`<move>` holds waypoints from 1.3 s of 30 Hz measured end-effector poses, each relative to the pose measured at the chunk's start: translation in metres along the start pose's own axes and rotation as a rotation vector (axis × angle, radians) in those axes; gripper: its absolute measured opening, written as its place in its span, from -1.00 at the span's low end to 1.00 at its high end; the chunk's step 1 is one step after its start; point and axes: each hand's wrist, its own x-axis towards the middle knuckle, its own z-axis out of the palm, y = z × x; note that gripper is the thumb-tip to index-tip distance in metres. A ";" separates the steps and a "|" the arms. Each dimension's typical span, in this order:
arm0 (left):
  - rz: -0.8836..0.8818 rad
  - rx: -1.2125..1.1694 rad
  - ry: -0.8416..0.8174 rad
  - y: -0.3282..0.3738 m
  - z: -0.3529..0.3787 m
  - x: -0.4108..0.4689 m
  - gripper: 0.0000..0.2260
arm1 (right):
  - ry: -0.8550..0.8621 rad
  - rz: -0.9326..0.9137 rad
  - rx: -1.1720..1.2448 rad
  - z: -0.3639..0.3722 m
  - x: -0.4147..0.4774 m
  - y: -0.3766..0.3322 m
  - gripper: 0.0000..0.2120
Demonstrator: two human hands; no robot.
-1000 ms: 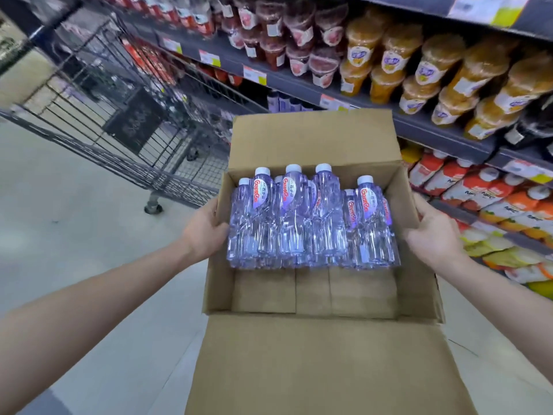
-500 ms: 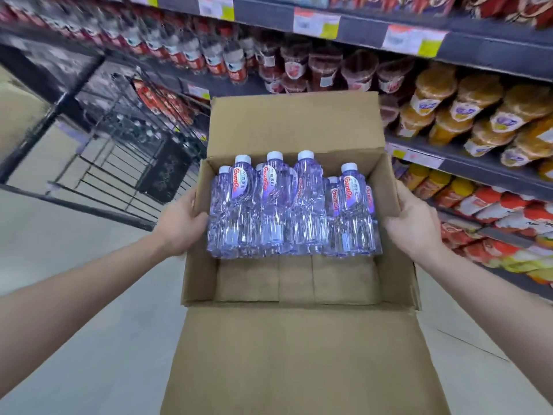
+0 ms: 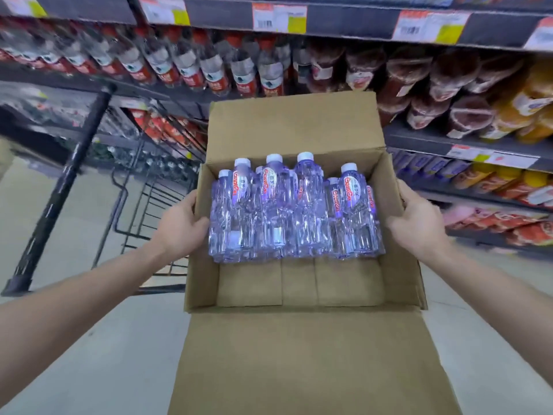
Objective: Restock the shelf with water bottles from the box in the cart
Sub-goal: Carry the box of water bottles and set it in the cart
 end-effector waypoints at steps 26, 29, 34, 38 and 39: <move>0.031 -0.020 -0.200 -0.080 0.041 0.140 -0.61 | -0.026 0.192 0.060 0.110 0.061 -0.001 -0.30; 0.026 -0.028 -0.188 -0.089 0.064 0.144 -0.61 | -0.019 0.219 0.019 0.130 0.068 0.022 -0.23; -0.013 -0.069 -0.201 -0.108 0.110 0.155 -0.52 | -0.017 0.238 -0.071 0.161 0.081 0.057 -0.21; -0.017 -0.059 -0.203 -0.122 0.153 0.170 -0.48 | 0.012 0.256 -0.107 0.191 0.089 0.092 -0.22; -0.023 -0.059 -0.200 -0.126 0.164 0.174 -0.45 | 0.012 0.264 -0.108 0.198 0.091 0.101 -0.22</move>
